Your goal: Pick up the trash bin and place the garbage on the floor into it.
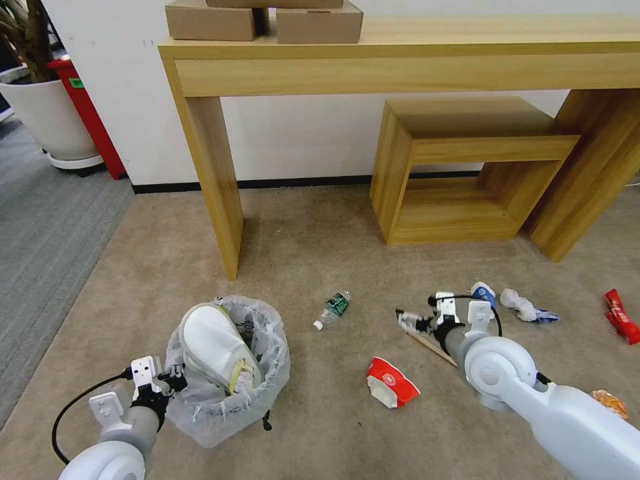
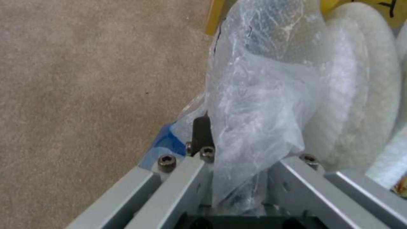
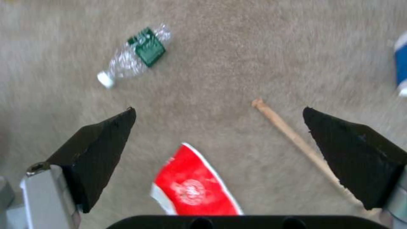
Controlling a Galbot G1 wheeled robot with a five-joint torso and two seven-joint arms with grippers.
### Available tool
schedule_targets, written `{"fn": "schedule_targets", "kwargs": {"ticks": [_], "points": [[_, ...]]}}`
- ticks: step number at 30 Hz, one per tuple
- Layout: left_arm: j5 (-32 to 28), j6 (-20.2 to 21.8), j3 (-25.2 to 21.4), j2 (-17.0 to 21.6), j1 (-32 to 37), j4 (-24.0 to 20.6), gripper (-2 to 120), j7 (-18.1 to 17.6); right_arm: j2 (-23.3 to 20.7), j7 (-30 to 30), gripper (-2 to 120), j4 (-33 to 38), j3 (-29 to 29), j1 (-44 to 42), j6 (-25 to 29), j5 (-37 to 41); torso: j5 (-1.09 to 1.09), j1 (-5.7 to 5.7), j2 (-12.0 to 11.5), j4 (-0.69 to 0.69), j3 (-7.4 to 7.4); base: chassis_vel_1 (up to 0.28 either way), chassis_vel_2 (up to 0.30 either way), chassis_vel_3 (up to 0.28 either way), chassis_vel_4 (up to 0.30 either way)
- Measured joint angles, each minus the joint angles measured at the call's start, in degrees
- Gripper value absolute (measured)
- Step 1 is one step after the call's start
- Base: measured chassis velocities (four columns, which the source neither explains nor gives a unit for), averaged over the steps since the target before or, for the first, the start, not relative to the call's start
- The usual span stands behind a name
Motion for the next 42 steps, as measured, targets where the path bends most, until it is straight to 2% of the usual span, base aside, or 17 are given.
{"fn": "schedule_targets", "kwargs": {"ticks": [3,4,5,6,8,9,11,13,14,17,19,27,31,42], "points": [[0.01,-0.07,0.10,-0.02,-0.28,0.21,1,0.03,-2.16,-4.66,100,-0.26,-2.66,0.98,1.22,-5.49,0.00,0.00,0.00,0.01,0.00,0.000,0.000,0.000,0.000],[0.02,-0.12,0.14,-0.02,-0.45,0.31,1,0.04,-3.46,-8.80,100,-1.27,-4.38,1.44,4.09,-10.75,0.00,0.00,0.00,0.01,0.00,0.000,0.000,0.000,0.000],[0.02,-0.13,0.23,-0.04,-0.71,0.42,1,0.03,-5.09,-15.79,100,-3.22,-6.62,1.98,10.02,-19.57,0.01,0.00,0.00,0.00,0.00,0.000,0.000,0.000,0.000],[0.02,-0.13,0.23,-0.04,-0.71,0.42,1,0.03,-5.09,-15.79,100,-3.22,-6.62,1.98,10.02,-19.57,0.01,0.00,0.00,0.00,0.00,0.000,0.000,0.000,0.000],[0.02,-0.15,0.34,-0.17,-1.00,0.55,1,0.04,-7.71,-23.69,100,-4.19,-9.79,3.03,13.87,-27.17,0.01,0.00,0.00,-0.01,0.00,0.000,0.000,0.000,0.000],[0.06,-0.17,0.44,-0.30,-1.07,0.63,1,0.04,-9.08,-24.48,100,-3.72,-12.40,3.88,14.54,-27.54,-0.01,0.00,0.00,0.00,0.00,0.000,0.000,0.000,0.000],[0.07,-0.17,0.45,-0.32,-1.08,0.65,1,0.04,-9.28,-24.47,100,-3.63,-12.86,4.02,14.71,-27.57,-0.01,0.00,0.00,-0.01,0.01,0.000,0.000,0.000,0.000],[0.63,-0.30,0.77,-0.75,-1.20,1.02,1,0.18,-11.41,-23.88,100,-3.56,-18.74,5.65,16.40,-28.10,0.01,0.00,0.00,0.01,0.00,0.000,0.000,0.000,0.000],[0.63,-0.30,0.77,-0.75,-1.20,1.02,1,0.18,-11.41,-23.88,100,-3.56,-18.74,5.65,16.40,-28.10,0.01,0.00,0.00,0.01,0.00,0.000,0.000,0.000,0.000],[0.98,-0.41,1.05,-1.09,-1.25,1.29,1,0.47,-12.30,-21.41,100,-3.53,-21.24,5.99,14.51,-25.93,0.00,0.00,0.00,0.00,0.01,0.000,0.000,0.000,0.000],[1.31,-0.61,1.18,-1.20,-1.25,1.53,1,0.58,-12.55,-17.64,100,-3.00,-22.53,6.08,10.06,-22.61,0.00,0.00,0.00,-0.01,0.00,0.000,0.000,0.000,0.000],[1.47,-0.68,1.37,-1.30,-1.26,1.60,1,0.62,-11.75,-14.28,100,-4.38,-24.87,7.01,6.36,-21.19,0.00,0.00,0.00,-0.01,0.00,0.000,0.000,0.000,0.000],[1.60,-0.71,1.37,-1.46,-1.05,1.62,1,0.62,-9.56,-12.97,100,-5.90,-27.36,8.39,3.50,-18.60,-0.01,-0.01,0.00,0.00,0.00,0.000,0.000,0.000,0.000],[1.84,-1.21,0.92,-2.20,-0.31,1.76,1,0.62,-1.11,-11.75,99,-13.81,-34.01,12.57,3.23,-19.42,-0.01,0.00,0.00,0.01,0.00,0.000,0.000,0.000,0.000]]}}
